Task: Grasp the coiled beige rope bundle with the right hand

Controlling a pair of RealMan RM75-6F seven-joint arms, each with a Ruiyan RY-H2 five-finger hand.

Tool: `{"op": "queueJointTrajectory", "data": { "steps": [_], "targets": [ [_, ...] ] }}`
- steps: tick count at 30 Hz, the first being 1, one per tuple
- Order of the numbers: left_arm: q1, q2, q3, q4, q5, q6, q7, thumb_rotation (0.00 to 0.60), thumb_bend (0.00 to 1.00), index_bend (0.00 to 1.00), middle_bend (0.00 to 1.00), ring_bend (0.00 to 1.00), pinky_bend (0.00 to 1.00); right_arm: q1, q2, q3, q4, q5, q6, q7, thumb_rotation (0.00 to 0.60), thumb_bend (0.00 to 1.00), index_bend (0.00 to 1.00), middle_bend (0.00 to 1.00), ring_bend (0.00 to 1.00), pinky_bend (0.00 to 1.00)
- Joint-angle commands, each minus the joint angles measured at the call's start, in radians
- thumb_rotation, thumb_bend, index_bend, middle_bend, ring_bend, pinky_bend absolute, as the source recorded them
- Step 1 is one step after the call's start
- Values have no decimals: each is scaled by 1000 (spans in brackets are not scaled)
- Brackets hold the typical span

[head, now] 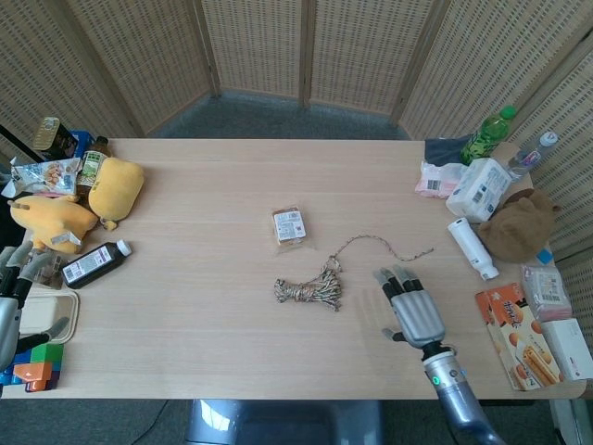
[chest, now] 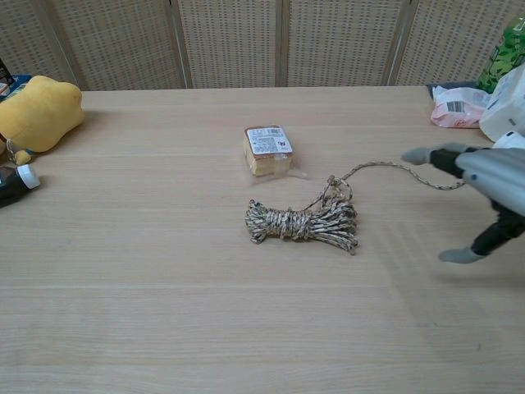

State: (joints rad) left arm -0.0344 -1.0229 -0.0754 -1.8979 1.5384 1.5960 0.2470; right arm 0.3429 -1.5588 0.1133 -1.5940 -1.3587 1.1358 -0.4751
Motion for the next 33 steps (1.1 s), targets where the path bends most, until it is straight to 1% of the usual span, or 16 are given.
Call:
{"op": "queueJointTrajectory", "data": {
  "steps": [1,8,16,22,25,26,27,28,29,30,31,33],
  "targets": [
    [-4,-7,-6,12,-14,-6,2,600,0,167,0,0,0,58,-88,32,54,76,-63,-50,600,0,0,0,0,0],
    [-11,-17,-16,35,-49,-17,4,600,0,169,0,0,0,142,-198,72,136,158,-131,-72,600,0,0,0,0,0],
    [-19,-37,-15,57,-66,-32,18,600,0,169,0,0,0,207,-277,106,196,222,-172,-47,600,0,0,0,0,0],
    [-24,-49,-17,75,-80,-39,23,600,0,169,0,0,0,237,-323,111,264,239,-193,6,600,0,0,0,0,0],
    [-25,-52,-20,83,-89,-42,23,600,0,169,0,0,0,249,-347,116,316,227,-200,64,600,0,0,1,0,0],
    [-26,-54,-21,86,-92,-42,23,600,0,169,0,0,0,254,-358,115,338,211,-197,90,600,0,5,20,0,12],
    [-26,-55,-22,89,-94,-42,24,600,0,169,0,0,0,257,-367,112,358,193,-189,110,600,0,25,62,3,52],
    [-27,-56,-22,91,-96,-43,25,600,0,169,0,0,0,261,-378,110,379,174,-180,130,600,0,61,130,27,120],
    [-28,-58,-22,94,-98,-44,27,600,0,169,0,0,0,264,-393,107,409,149,-165,160,600,0,106,208,70,202],
    [-28,-60,-22,96,-100,-45,28,600,0,169,0,0,0,266,-406,105,432,133,-156,183,600,0,134,253,109,252],
    [-29,-61,-21,98,-102,-47,31,600,0,170,0,0,0,270,-422,103,464,116,-146,213,600,2,174,309,171,311],
    [-30,-64,-20,101,-104,-48,34,600,0,169,0,0,0,275,-444,101,511,97,-138,254,600,32,242,391,257,401]
  ]
}}
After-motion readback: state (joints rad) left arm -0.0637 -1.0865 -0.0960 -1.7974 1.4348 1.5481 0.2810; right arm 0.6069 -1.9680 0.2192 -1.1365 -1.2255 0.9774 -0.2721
